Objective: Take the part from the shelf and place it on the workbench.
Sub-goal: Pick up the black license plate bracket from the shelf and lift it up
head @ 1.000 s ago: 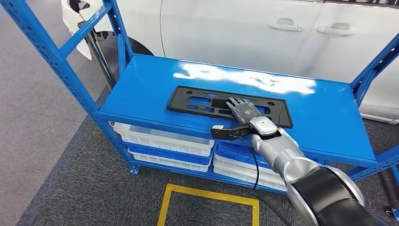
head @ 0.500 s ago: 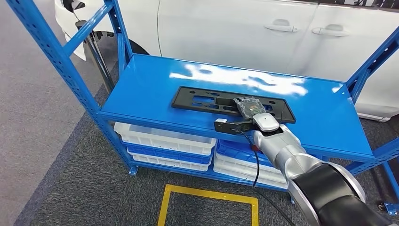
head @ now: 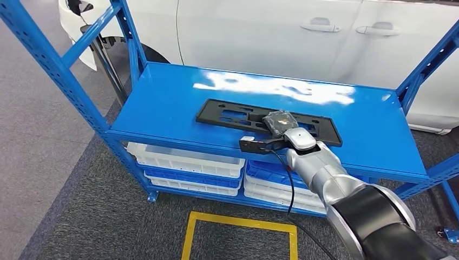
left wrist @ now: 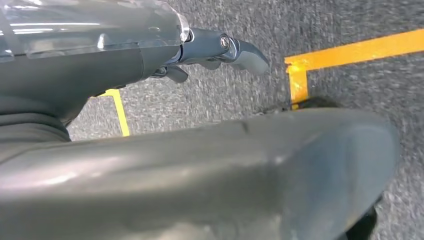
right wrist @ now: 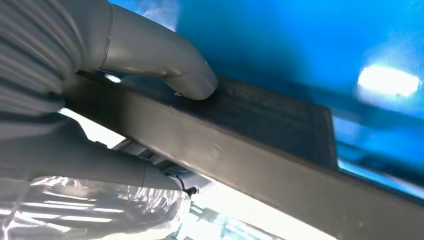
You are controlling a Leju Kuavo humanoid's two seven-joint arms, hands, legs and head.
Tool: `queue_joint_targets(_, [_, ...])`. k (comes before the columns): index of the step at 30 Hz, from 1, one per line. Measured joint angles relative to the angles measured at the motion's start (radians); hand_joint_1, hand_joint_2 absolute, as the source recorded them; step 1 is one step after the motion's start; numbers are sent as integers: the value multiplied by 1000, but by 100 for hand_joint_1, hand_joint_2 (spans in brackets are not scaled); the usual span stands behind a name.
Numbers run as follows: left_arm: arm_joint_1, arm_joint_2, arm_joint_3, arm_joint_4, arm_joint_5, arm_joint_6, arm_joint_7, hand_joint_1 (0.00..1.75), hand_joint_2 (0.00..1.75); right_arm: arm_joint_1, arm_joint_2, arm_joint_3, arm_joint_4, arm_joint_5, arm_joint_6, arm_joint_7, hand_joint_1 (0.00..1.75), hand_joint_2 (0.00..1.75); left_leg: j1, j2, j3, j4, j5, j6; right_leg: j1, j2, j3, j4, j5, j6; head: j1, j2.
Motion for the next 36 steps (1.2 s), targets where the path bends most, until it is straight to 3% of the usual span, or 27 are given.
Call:
queue_joint_targets(2, [0,0,0,0,0,-1,-13,0,0,1,-2,-14,-1,-46,-18,-66,175,175,1,-1,-40,89,-50,-7,-2,-4,6,-9,3,-7,0,0])
queue_joint_targets(4, [1,0,0,0,2,0,-26,0,0,7,-12,-43,-7,-129,-37,-165,175,175,3,-2,-105,220,-103,-12,-1,-8,6,-8,2,-10,0,0])
queue_joint_targets(5, [2,0,0,0,4,1,-31,0,0,10,-21,-64,-15,-176,-43,-221,175,175,4,-2,-125,258,-109,-14,0,-9,7,-7,1,-11,0,0])
queue_joint_targets(6, [1,0,1,0,5,2,-35,0,0,11,-31,-87,-25,-221,-46,-275,175,175,5,-2,-128,259,-94,-16,0,-10,8,-5,-1,-11,0,0])
queue_joint_targets(8, [-1,0,1,0,7,6,-40,0,87,9,-52,-129,-47,-277,-46,-339,175,175,8,-1,-82,153,-25,-17,-2,-10,12,1,-7,-6,0,0])
queue_joint_targets(10, [-4,-2,1,0,8,8,-43,0,175,6,-74,-156,-61,-300,-43,-360,175,175,8,-5,-29,34,19,-12,0,-11,11,13,-16,5,0,0])
queue_joint_targets(11, [-5,-2,1,0,8,9,-46,0,175,7,-85,-166,-68,-317,-35,-380,175,175,7,-9,-18,4,24,-6,2,-12,9,18,-19,10,0,0])
queue_joint_targets(14, [-7,-3,1,0,8,14,-57,0,175,16,-119,-196,-123,-468,53,-536,175,175,4,-21,-22,-5,28,17,0,-22,3,24,-21,24,0,0])
queue_joint_targets(16, [-9,-3,1,0,9,16,-75,0,175,25,-133,-212,-221,-636,172,-606,175,175,5,-27,-23,-8,34,27,-4,-23,-17,67,-53,32,0,0])
queue_joint_targets(19, [-13,-3,1,0,14,18,-108,0,175,68,-134,-207,-450,-933,355,-549,175,175,4,-29,-23,-9,36,32,-9,-19,-100,257,-144,40,0,0])
queue_joint_targets(20, [-13,-3,1,0,17,20,-115,0,175,86,-130,-201,-526,-1030,401,-517,175,175,3,-29,-23,-9,35,33,-10,-18,-124,305,-157,41,0,0])
queue_joint_targets(21, [-12,-3,1,0,19,22,-118,0,175,101,-121,-194,-601,-1118,436,-485,175,175,3,-29,-23,-9,35,33,-11,-18,-131,316,-148,41,0,0])
queue_joint_targets(22, [-12,-3,1,0,21,25,-121,0,175,110,-109,-188,-676,-1202,469,-457,175,175,2,-28,-23,-8,35,32,-12,-18,-119,286,-120,40,0,0])
queue_joint_targets(24, [-12,-3,1,0,26,30,-125,0,175,116,-77,-183,-796,-1335,525,-424,175,175,1,-25,-20,-9,33,29,-10,-18,-58,148,-47,33,0,0])
queue_joint_targets(25, [-12,-3,2,0,30,32,-126,0,175,116,-59,-182,-842,-1398,557,-412,175,175,0,-24,-19,-9,32,25,-7,-18,-31,84,-25,28,0,0])
queue_joint_targets(26, [-11,-3,2,0,34,33,-128,0,175,121,-41,-182,-882,-1467,592,-397,175,175,-1,-22,-19,-9,31,21,-4,-16,-15,45,-16,23,0,0])
queue_joint_targets(28, [-8,-4,4,0,38,36,-130,0,175,146,-11,-182,-961,-1608,650,-358,175,175,-1,-17,-20,-12,32,9,3,-10,-9,22,-19,14,0,0])
queue_joint_targets(31, [-6,-4,7,0,39,42,-129,0,175,204,0,-179,-1082,-1760,684,-313,175,175,0,-11,-31,15,7,-5,-4,-5,0,6,-12,-2,0,0])
queue_joint_targets(34, [-2,-4,7,0,38,49,-122,0,175,284,-28,-170,-1201,-1826,684,-293,175,175,3,-11,-104,185,-80,-13,-4,-5,6,1,-12,-13,0,0])
queue_joint_targets(36, [1,-4,8,0,39,52,-116,0,175,342,-60,-155,-1274,-1840,683,-287,175,175,5,-11,-139,260,-97,-16,-3,-3,6,3,-14,-14,0,0])
